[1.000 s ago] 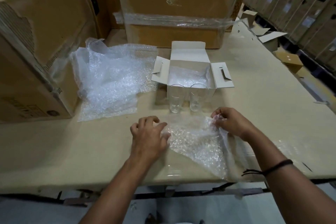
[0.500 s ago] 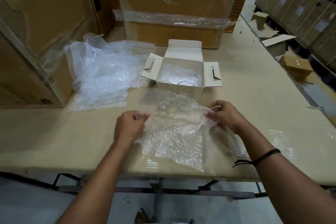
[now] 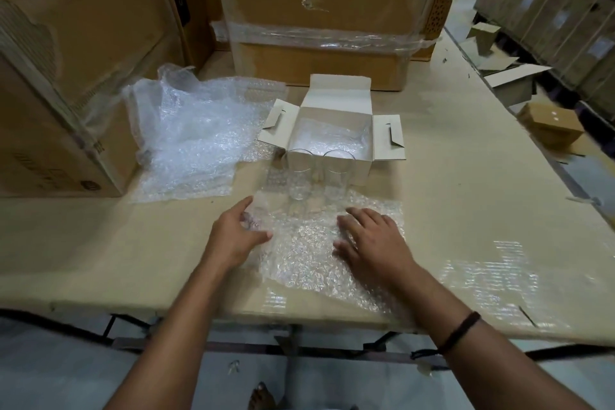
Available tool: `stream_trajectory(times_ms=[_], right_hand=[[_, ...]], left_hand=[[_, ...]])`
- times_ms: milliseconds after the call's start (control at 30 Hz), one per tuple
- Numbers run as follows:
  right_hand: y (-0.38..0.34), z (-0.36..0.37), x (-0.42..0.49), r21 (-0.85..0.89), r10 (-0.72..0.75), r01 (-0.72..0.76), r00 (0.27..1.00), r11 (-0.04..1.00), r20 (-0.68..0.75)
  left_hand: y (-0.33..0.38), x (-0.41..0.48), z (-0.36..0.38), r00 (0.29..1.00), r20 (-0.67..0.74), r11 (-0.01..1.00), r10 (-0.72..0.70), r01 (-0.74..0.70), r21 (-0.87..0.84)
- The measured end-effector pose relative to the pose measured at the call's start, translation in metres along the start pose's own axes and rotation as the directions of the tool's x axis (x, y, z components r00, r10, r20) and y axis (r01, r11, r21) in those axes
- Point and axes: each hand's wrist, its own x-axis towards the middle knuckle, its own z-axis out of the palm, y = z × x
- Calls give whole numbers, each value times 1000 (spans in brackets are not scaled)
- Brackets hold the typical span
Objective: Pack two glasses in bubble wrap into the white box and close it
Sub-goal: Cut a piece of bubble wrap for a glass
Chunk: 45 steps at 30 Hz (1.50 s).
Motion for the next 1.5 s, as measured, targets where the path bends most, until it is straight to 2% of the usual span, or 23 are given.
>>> stream_trajectory(times_ms=[67,133,167,200,233,267,333,400,467,500,567,667,733,767,833,900,1000,1100,1200,1300,1400,1500], right_hand=[[-3,-1,3,-7,-9,9,1000,1000,-14],[-7,-3,7,5,-13,14,996,1000,-91],[-11,-8,10,76,31,-18,985,997,-169],[-16,-14,12,221,127,-76,966,972,-227],[-23,-20,16,411,239,-126,942,903,-236],[-31,-26,21,581,334,-165,922,797,-196],[-46,-37,31,755,401,-218,914,619,-64],[-58,-44,41,827,372,-292,922,480,109],[-65,-47,48,828,317,-360,919,430,235],[-67,-46,52,803,306,-374,918,463,251],[-67,-36,59,699,338,-383,917,603,211],[-53,-22,56,414,376,-358,926,837,42],[-41,-15,45,207,196,-176,977,962,-80],[-37,-11,37,132,82,-72,994,989,-77],[-36,-3,24,82,-45,44,999,996,7],[-39,5,18,58,-54,52,998,997,38],[-41,8,20,11,-25,25,1000,1000,-13],[-37,9,22,-12,-30,29,998,999,-61],[-31,5,22,-28,-100,99,994,995,-36],[-33,-2,23,0,-142,142,987,990,78],[-37,1,19,-41,-207,223,949,974,236],[-30,0,20,50,-229,224,936,973,267]], left_hand=[[-3,-8,0,998,41,995,41,-37,-97],[-5,-20,6,995,-39,979,91,-96,-182],[-4,-27,10,989,-94,970,111,-129,-205],[-3,-35,14,979,-143,965,147,-173,-198],[-2,-41,18,961,-179,959,210,-238,-154],[0,-47,23,935,-196,946,294,-314,-78],[-2,-53,30,881,-177,898,439,-433,76],[-7,-53,34,844,-130,851,521,-502,153],[-9,-53,36,812,-92,813,576,-557,168],[-10,-54,36,799,-85,799,595,-578,167],[-10,-53,35,806,-109,812,582,-567,139],[-12,-48,25,902,-237,932,361,-359,52],[-13,-42,15,928,-317,976,193,-214,-31],[-14,-38,10,931,-344,984,126,-162,-77],[-13,-30,0,932,-360,992,41,-82,-100],[-15,-22,-5,939,-344,998,11,11,62],[-19,-20,-12,954,-293,888,-67,191,419],[-22,-30,-12,963,-260,850,-74,197,489],[-20,-37,-6,950,-299,915,-86,195,354],[-18,-39,-4,930,-338,974,-145,195,119],[-14,-44,1,932,-354,986,-77,19,-164],[-5,-51,11,892,-450,966,51,-158,-204]])
